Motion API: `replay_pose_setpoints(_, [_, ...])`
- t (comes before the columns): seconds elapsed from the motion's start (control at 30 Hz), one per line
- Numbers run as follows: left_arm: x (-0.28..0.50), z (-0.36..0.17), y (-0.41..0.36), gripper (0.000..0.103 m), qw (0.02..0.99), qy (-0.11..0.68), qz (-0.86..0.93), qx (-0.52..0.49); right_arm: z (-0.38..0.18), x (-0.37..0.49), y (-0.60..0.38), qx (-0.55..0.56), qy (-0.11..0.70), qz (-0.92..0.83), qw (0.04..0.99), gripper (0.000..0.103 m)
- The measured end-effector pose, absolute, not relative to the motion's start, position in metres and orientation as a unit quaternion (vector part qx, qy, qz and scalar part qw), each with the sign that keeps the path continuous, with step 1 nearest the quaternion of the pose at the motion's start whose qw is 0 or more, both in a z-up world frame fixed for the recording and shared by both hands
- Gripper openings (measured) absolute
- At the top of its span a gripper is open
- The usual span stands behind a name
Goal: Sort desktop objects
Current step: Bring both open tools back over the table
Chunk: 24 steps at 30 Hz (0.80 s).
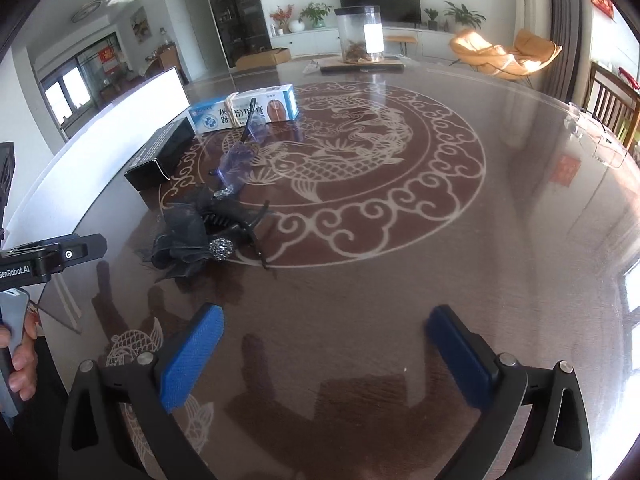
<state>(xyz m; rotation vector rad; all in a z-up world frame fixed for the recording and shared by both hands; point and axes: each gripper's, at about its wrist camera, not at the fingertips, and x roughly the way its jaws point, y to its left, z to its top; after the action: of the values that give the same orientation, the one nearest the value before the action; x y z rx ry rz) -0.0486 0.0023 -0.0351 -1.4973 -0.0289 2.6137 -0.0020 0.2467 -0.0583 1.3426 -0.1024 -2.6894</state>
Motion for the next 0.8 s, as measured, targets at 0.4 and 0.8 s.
replay_pose_setpoints(0.4, [-0.042, -0.055, 0.004, 0.103, 0.027, 0.015, 0.884, -0.467, -0.067, -0.006, 0.230, 0.453, 0.006, -0.890, 0.052, 0.103])
replay_pose_setpoints(0.8, [-0.044, -0.056, 0.006, 0.103, 0.027, 0.015, 0.885, -0.465, -0.069, -0.007, 0.224, 0.459, 0.027, -0.887, 0.044, 0.103])
